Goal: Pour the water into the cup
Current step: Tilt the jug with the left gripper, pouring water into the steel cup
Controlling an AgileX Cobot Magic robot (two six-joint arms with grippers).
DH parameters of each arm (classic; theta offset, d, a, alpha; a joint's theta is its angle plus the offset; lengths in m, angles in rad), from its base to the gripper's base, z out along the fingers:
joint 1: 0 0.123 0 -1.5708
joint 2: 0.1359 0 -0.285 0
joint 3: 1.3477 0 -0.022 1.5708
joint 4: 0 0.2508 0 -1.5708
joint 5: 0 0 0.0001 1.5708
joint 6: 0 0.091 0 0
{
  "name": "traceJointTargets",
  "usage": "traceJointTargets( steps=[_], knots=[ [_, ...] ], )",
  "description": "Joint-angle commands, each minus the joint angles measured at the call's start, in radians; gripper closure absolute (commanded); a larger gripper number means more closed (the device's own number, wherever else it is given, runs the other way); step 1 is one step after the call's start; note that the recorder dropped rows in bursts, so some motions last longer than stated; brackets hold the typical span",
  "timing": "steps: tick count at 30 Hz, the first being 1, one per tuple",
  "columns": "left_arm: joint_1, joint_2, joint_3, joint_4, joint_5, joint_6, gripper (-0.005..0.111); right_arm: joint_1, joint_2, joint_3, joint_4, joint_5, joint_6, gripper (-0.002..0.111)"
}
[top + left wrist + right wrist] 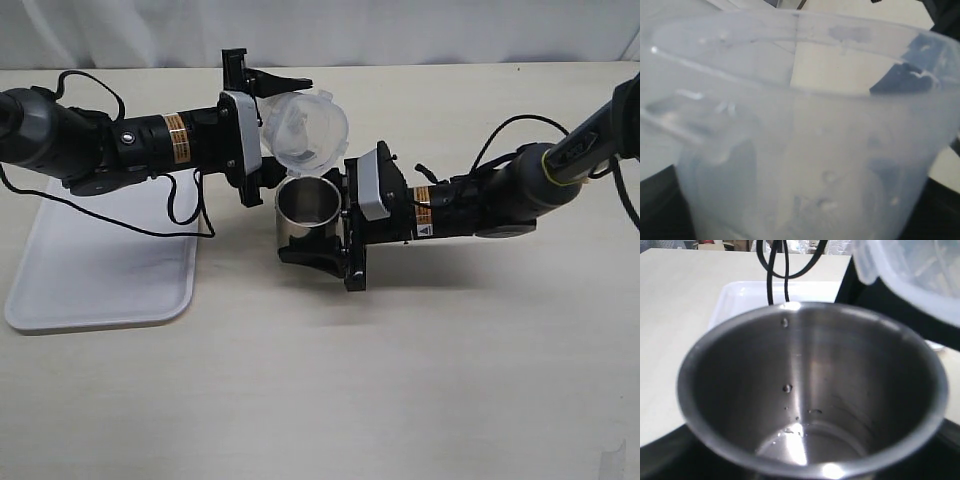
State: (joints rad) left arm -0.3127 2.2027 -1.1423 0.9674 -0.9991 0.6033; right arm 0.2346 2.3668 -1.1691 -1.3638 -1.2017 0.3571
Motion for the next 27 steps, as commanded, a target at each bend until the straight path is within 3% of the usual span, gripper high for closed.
traceJointTargets(
  steps=[1, 27],
  knots=[
    [-0.002, -0.009, -0.008, -0.023, -0.031, 0.011, 0.107, -0.001, 0.000, -0.005, 0.022, -0.019, -0.002, 0.104],
    [-0.002, -0.009, -0.008, -0.029, -0.027, 0.185, 0.107, -0.001, 0.000, -0.005, 0.047, 0.023, -0.002, 0.104]
  ],
)
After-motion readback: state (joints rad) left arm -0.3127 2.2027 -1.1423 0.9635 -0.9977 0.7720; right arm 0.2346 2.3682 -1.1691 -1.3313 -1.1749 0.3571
